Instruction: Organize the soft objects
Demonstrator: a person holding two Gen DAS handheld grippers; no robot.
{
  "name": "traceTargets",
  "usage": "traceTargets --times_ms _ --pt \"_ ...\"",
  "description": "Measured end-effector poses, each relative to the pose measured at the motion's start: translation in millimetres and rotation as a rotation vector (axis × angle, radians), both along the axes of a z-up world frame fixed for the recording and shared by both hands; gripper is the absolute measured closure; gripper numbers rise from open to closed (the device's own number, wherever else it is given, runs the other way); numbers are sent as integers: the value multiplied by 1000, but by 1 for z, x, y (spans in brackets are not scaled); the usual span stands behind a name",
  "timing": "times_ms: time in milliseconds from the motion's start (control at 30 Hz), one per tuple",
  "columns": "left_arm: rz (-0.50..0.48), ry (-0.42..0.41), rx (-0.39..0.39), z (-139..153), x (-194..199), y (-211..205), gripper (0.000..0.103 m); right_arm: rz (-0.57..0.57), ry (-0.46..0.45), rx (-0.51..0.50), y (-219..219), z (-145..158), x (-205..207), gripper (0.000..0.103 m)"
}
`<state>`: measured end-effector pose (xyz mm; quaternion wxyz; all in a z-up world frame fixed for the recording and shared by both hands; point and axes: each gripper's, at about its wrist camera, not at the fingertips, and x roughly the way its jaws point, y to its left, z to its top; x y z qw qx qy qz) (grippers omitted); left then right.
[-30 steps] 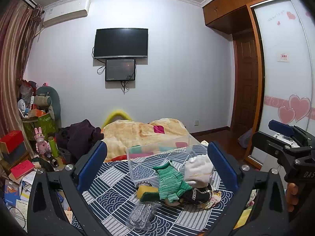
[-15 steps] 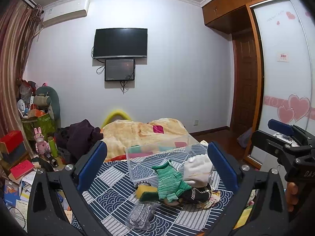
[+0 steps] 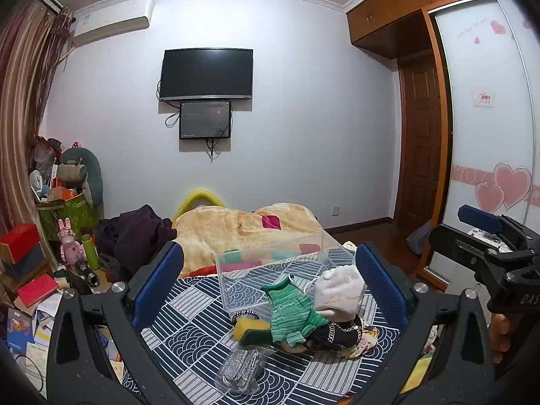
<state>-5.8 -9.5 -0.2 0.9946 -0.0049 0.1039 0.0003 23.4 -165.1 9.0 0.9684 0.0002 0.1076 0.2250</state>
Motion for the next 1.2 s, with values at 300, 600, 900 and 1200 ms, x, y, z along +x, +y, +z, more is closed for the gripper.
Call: traceTargets --times_ms 300,600,900,1200 --pt "-8 25 6 -5 5 4 0 5 20 -3 2 -6 6 0" --pt "-4 166 24 -49 38 14 0 12 129 -42 3 -42 37 0" --pt "-54 303 -38 -81 86 16 17 3 304 -46 2 -88 81 3" --pt "-154 430 -103 -114 128 2 36 61 447 -16 5 -117 113 28"
